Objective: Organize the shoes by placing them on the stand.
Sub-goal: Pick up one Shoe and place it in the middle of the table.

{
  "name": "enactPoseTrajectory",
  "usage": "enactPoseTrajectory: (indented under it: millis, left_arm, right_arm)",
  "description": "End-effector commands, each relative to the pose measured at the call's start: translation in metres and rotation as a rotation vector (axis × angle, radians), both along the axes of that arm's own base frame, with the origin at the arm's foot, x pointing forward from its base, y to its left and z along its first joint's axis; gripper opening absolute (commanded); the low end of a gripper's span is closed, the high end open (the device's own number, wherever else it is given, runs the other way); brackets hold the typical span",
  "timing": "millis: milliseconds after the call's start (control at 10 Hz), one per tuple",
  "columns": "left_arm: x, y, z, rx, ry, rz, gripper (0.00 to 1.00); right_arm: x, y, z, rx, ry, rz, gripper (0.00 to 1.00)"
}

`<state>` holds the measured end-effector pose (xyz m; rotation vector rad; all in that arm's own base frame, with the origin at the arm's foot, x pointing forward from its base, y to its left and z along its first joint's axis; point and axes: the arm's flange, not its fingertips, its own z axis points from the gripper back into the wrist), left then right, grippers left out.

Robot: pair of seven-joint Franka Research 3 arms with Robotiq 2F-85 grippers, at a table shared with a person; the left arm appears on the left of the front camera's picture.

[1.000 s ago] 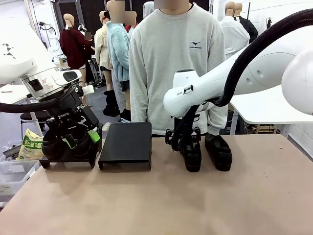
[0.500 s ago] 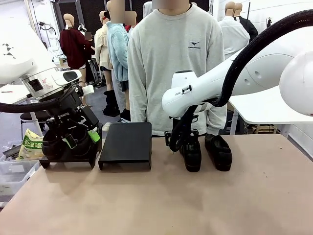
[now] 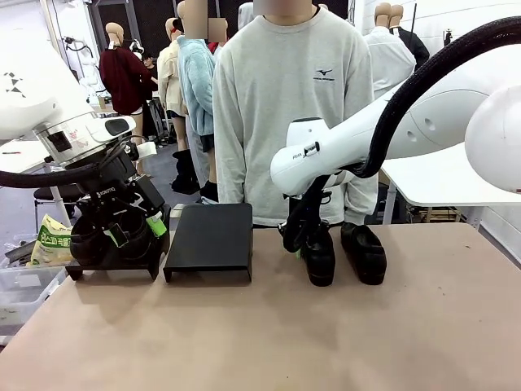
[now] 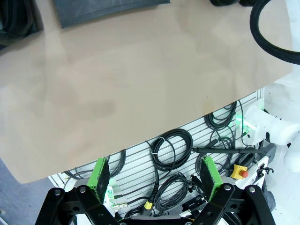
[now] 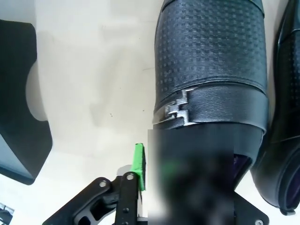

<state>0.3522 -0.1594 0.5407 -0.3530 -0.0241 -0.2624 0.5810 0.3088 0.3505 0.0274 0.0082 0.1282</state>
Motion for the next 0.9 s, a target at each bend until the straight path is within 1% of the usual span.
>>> enactPoseTrajectory:
  millis: [0, 100, 200, 300, 600, 700, 800]
  left_arm:
    - [0.000, 0.001, -0.002, -0.018, -0.014, -0.004, 1.00]
    - [0.000, 0.001, -0.002, -0.018, -0.014, -0.004, 1.00]
    - [0.000, 0.001, -0.002, -0.018, -0.014, -0.004, 1.00]
    - [0.000, 0.001, -0.002, -0.018, -0.014, -0.004, 1.00]
    - [0.000, 0.001, -0.002, -0.018, -0.014, -0.004, 1.00]
    - [0.000, 0.001, -0.002, -0.018, -0.014, -0.004, 1.00]
    - [0.000, 0.001, -0.002, -0.018, -0.014, -0.004, 1.00]
  right_arm:
    - [0.004, -0.001, -0.001, 0.002, 0.018, -0.008, 0.00]
    - [0.005, -0.003, 0.000, 0.005, 0.023, -0.012, 0.00]
    - [0.003, -0.005, 0.005, 0.070, 0.064, 0.067, 0.00]
    - [0.001, -0.003, 0.000, -0.004, 0.003, -0.006, 0.00]
    - [0.001, -0.003, 0.000, -0.004, 0.003, -0.006, 0.00]
    - [0.001, -0.003, 0.001, 0.014, 0.014, 0.014, 0.00]
    - [-0.032, 0.018, 0.018, -0.010, -0.049, -0.119, 0.00]
